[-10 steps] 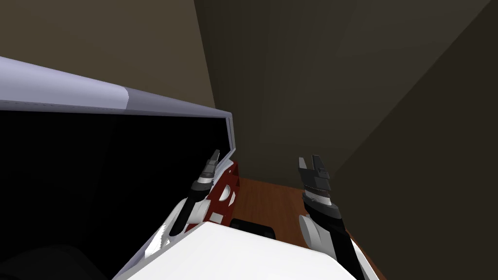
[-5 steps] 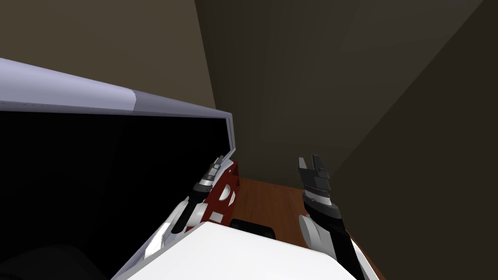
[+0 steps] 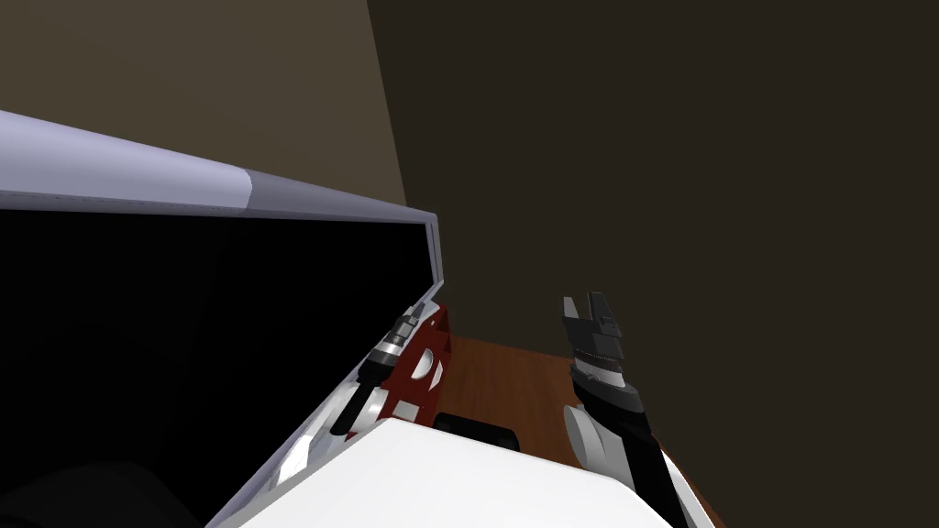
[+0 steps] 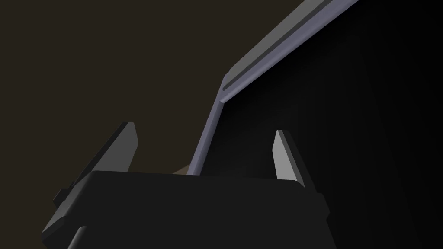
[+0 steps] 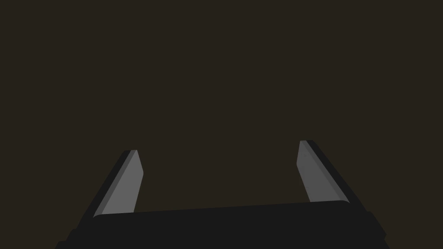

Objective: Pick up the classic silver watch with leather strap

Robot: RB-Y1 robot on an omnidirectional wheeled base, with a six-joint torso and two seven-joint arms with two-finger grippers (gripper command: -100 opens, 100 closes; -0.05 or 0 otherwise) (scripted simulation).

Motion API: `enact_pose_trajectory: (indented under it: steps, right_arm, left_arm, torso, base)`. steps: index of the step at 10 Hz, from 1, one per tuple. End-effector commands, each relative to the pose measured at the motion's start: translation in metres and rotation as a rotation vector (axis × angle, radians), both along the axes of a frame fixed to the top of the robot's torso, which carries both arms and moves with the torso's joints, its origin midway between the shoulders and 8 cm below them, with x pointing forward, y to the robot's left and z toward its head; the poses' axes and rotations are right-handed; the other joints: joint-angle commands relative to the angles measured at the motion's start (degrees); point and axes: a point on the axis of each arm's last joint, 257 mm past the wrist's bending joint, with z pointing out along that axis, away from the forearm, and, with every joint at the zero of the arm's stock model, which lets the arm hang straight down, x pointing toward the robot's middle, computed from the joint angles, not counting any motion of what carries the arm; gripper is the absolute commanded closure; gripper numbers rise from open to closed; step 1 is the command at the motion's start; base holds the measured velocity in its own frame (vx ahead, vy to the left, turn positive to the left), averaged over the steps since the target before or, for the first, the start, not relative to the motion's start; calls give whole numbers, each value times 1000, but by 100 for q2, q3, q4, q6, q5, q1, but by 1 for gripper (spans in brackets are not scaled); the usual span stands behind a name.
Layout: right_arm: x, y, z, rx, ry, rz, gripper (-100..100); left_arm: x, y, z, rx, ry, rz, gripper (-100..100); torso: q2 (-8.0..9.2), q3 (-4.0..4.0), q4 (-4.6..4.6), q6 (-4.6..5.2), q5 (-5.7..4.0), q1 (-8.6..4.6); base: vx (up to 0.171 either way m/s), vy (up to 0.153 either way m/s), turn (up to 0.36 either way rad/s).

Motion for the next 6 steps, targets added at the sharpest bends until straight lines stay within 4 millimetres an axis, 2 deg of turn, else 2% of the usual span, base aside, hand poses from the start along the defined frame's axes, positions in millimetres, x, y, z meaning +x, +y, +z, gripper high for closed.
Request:
enact_pose_trajectory:
  steps: [1, 3, 4, 6]
  right_arm:
    - [0, 0, 0, 0, 0, 0, 0]
    - [0, 0, 0, 0, 0, 0, 0]
    - [0, 0, 0, 0, 0, 0, 0]
    - [0, 0, 0, 0, 0, 0, 0]
  left_arm:
    - [3, 10, -25, 50, 58, 27, -100]
    - [4, 27, -67, 127, 158, 74, -100]
    - [4, 26, -67, 133, 159, 73, -100]
    - [2, 44, -109, 210, 260, 117, -100]
  torso:
    - [0, 0, 0, 0, 0, 0]
    - [-3, -2, -1, 0, -1, -6]
    - [-8, -4, -2, -1, -2, -10]
    - [-9, -5, -2, 0, -1, -7]
  base:
    - [23, -27, 3]
    - [41, -48, 14]
    - [45, -33, 8]
    - [52, -37, 15]
